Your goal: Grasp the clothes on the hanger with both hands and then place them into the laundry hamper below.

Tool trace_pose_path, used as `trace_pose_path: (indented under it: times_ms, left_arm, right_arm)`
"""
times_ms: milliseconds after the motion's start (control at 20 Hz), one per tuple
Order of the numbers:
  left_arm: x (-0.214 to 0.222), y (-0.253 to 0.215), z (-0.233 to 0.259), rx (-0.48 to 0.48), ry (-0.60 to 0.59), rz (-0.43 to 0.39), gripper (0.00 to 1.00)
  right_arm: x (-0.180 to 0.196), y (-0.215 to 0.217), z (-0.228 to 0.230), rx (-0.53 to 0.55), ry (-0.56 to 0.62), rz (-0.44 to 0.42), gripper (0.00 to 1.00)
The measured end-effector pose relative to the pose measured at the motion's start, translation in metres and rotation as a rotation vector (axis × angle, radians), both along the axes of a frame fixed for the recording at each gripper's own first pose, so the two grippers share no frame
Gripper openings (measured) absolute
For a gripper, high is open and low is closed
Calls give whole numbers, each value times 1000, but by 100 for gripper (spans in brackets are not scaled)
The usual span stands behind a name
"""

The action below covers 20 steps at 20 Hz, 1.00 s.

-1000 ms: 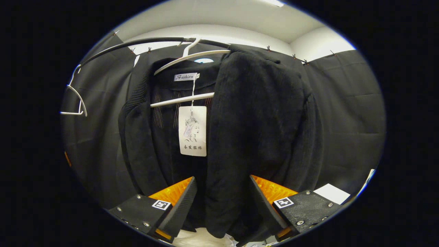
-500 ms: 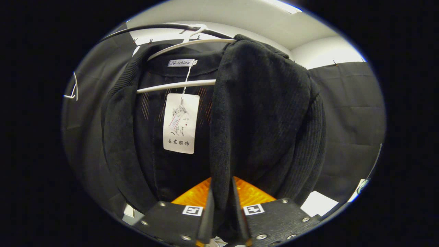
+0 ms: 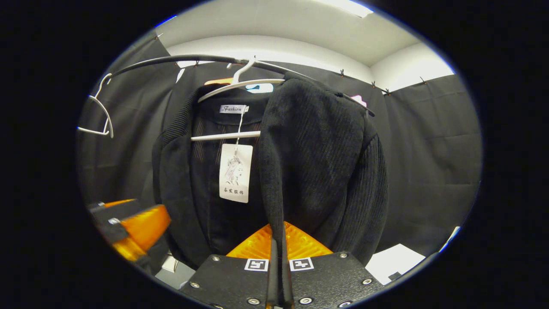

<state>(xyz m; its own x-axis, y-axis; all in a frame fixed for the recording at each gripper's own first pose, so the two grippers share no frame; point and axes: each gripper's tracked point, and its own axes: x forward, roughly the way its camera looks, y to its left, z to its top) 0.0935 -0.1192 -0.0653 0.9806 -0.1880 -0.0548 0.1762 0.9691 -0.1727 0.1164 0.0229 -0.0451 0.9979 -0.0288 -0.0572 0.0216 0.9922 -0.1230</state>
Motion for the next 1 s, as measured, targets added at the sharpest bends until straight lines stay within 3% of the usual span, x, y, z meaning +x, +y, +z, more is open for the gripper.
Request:
trace_pose_path:
  times_ms: [50, 100, 250, 300, 350, 450, 550, 600, 650, 800, 950, 1000]
  left_arm:
    - [6, -6, -4, -6, 2, 8, 96]
    - [12, -9, -9, -8, -1, 25, 97]
    - [26, -11, -28, 26, 10, 91, 97]
    - [32, -10, -30, 44, 5, 117, 93]
    - [37, -10, -31, 63, -7, 143, 97]
    - [44, -5, -31, 89, -16, 200, 92]
    - [50, 3, -32, 117, -21, 256, 97]
    - [52, 7, -32, 123, -25, 273, 92]
    - [52, 13, -32, 128, -23, 289, 100]
    - [52, 29, -29, 158, -27, 294, 71]
    - [45, 37, -19, 147, -51, 220, 44]
    - [40, 40, -15, 148, -59, 190, 35]
  right_arm:
    - [-4, 0, 1, -9, -5, 5, 11]
    - [-6, 0, 2, -15, -8, 15, 4]
    - [-14, 2, 4, -18, -12, 45, 4]
    - [-16, 1, 5, -16, -13, 56, 4]
    - [-17, 2, 6, -14, -15, 68, 4]
    - [-22, 2, 8, -5, -15, 91, 4]
    - [-27, 1, 10, 11, -18, 111, 4]
    - [-30, 0, 10, 21, -17, 121, 4]
    - [-32, 0, 9, 35, -12, 130, 4]
    - [-35, 1, 8, 66, 2, 155, 4]
    - [-35, -1, 11, 55, 2, 129, 3]
    - [-35, -3, 12, 50, -2, 107, 11]
